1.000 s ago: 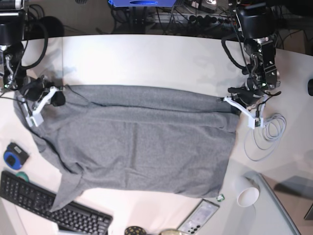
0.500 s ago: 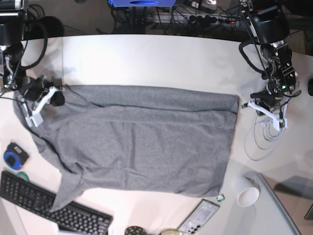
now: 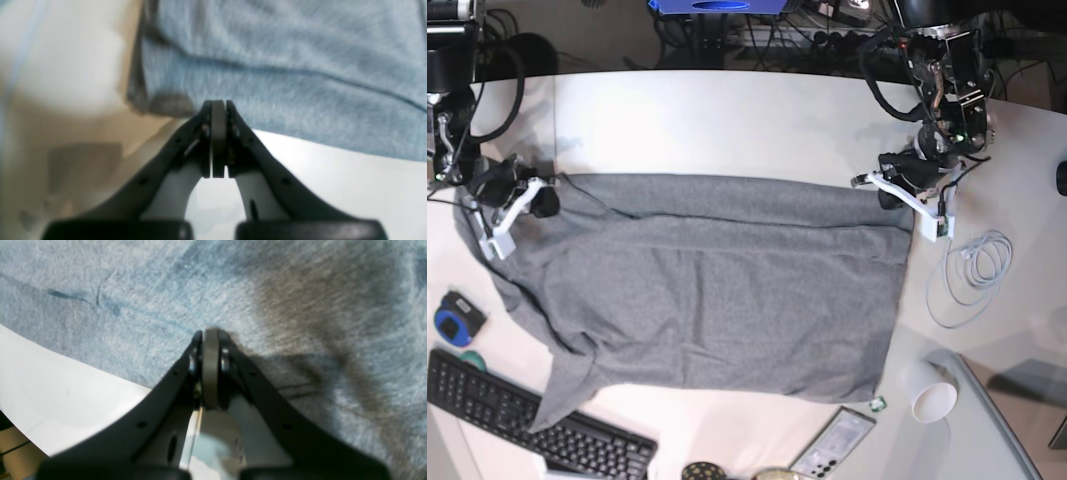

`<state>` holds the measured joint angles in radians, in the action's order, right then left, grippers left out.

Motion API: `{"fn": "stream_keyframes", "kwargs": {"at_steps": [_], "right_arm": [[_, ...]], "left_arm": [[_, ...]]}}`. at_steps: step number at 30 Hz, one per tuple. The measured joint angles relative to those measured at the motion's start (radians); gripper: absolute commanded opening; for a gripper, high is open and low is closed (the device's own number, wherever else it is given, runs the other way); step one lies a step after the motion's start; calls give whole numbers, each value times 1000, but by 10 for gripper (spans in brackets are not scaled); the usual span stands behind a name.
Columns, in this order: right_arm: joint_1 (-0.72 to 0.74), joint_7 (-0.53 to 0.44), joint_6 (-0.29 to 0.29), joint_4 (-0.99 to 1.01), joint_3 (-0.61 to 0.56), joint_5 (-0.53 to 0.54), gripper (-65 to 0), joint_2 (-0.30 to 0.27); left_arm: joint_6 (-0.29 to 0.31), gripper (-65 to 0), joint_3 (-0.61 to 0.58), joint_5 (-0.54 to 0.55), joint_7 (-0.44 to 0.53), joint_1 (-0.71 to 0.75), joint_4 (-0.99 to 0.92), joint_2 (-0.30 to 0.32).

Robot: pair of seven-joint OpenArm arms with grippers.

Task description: Layout the t-shirt on the table in an organized manner, then fold the t-shirt properly

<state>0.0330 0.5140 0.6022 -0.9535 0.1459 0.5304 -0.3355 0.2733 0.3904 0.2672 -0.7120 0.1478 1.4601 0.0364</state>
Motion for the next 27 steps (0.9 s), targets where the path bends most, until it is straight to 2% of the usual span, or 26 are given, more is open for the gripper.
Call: {"fn": "stream_keyframes", "kwargs": {"at_steps": [4, 9, 16, 21, 24, 27], "right_arm": [[0, 0, 0, 0, 0, 0, -644, 0], [0, 1, 0, -1, 0, 0, -644, -2], [0, 1, 0, -1, 0, 0, -644, -3], [0, 1, 0, -1, 0, 1, -644, -2], [0, 1, 0, 0, 0, 0, -644, -4], [0, 2, 0, 0, 0, 0, -644, -5]], "left_arm": [[-4, -650, 0, 3, 111, -42, -97, 12], [-4, -650, 1, 1, 132, -65, -197, 80], [23, -650, -2, 27, 249, -73, -304, 151], [26, -650, 8, 29, 256, -73, -315, 190], [-9, -650, 76, -1, 231, -80, -323, 214], [-11, -650, 99, -5, 229, -98, -323, 239]]}}
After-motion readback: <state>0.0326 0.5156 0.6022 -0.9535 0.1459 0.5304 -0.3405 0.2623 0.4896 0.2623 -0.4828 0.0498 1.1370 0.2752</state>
